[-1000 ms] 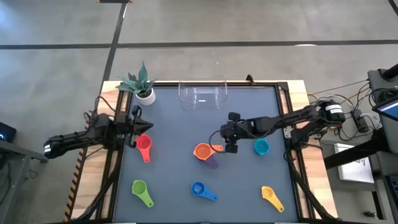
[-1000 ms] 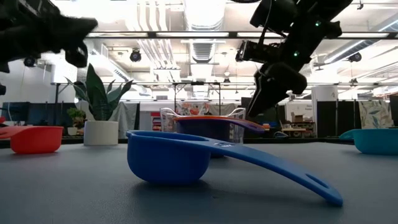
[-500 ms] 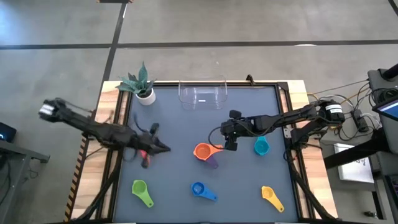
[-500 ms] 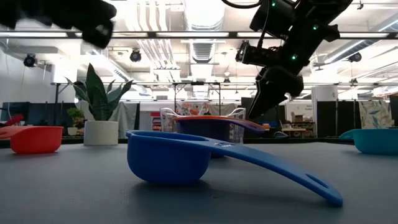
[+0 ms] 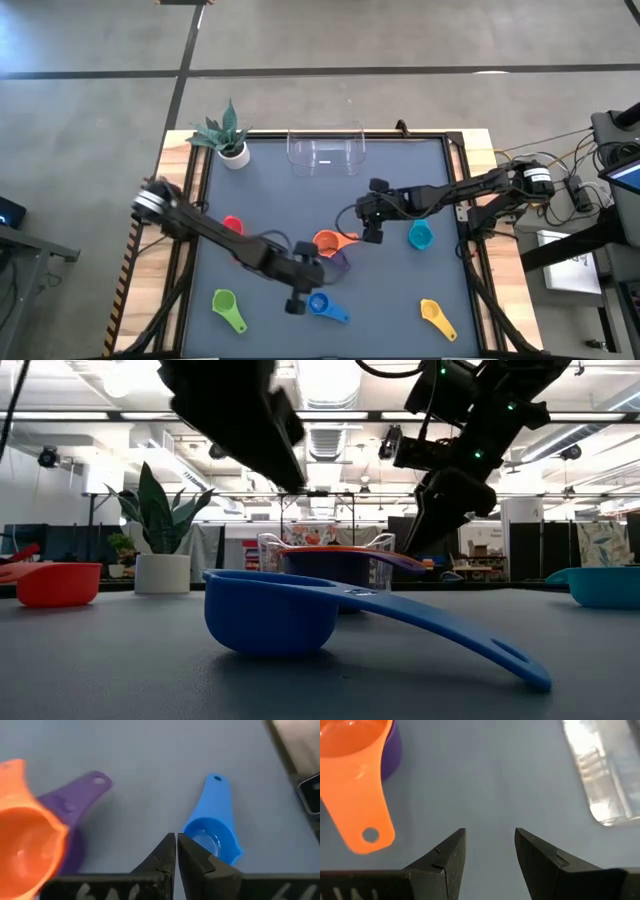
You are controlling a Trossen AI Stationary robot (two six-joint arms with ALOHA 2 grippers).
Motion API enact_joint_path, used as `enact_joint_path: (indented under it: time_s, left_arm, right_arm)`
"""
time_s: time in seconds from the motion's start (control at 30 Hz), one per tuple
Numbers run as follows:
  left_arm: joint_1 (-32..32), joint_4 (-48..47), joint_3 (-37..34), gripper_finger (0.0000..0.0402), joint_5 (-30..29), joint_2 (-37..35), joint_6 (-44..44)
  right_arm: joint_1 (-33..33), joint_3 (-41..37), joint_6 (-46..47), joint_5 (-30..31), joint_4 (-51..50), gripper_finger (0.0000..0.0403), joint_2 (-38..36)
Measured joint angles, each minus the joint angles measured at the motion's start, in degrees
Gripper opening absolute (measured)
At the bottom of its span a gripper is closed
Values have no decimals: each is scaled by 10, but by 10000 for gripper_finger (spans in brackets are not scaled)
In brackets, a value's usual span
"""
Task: Nest measuring cups in basket
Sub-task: Stack the orange measuring cup on top of the purple measuring cup
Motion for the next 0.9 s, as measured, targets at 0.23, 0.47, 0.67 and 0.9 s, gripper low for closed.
enact_joint_path:
  time_s: [0.23, 0.47, 0.67, 0.9]
  left_arm:
    - [2, -115, 130, 1, 0, 107, 55]
    - [11, -116, 180, 1, -65, 142, 124]
    - [37, -113, 180, 1, -68, 144, 128]
    - [58, -107, 176, 1, -66, 152, 126]
  right_arm:
    - [1, -28, 16, -1, 25, 160, -1]
    - [2, -35, 7, -33, 86, 160, -2]
    - [2, -35, 6, -33, 94, 160, -1]
    - [2, -35, 7, -32, 100, 160, -1]
